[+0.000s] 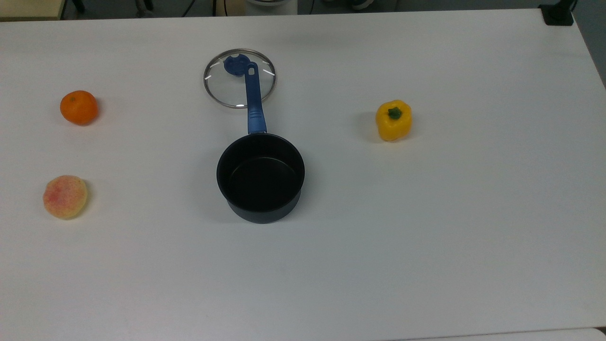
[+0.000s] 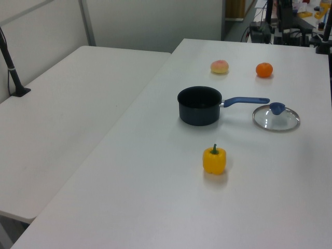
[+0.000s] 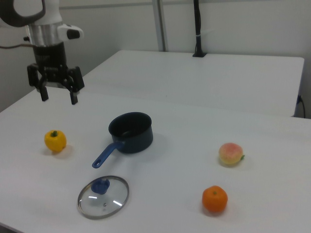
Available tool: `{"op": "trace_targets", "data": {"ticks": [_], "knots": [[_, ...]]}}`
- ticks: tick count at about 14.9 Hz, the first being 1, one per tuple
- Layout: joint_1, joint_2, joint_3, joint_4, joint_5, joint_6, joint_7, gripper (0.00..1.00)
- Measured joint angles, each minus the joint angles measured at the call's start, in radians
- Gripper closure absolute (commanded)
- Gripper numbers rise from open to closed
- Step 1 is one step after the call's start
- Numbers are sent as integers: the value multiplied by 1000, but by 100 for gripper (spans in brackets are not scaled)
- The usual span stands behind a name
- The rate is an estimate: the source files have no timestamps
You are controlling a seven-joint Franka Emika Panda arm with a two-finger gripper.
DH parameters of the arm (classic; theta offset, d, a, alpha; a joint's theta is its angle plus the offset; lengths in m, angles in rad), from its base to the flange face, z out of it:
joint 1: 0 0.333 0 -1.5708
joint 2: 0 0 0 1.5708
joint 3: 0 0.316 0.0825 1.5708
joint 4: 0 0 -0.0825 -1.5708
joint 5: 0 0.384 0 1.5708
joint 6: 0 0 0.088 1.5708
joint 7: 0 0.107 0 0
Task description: Open lid
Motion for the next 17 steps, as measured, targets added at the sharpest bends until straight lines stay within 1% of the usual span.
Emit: {"op": "trace_targets", "data": {"ticks": [1, 3, 7, 11, 17], "knots": [[0, 6, 0, 17, 18, 5, 23, 0], [1, 27, 1, 39, 32, 54, 44, 0], [1, 103, 2, 47, 34, 216, 75, 0], [1, 148, 2, 48, 34, 337, 82, 0], [-4, 159, -3, 50, 32, 349, 87, 0]]}}
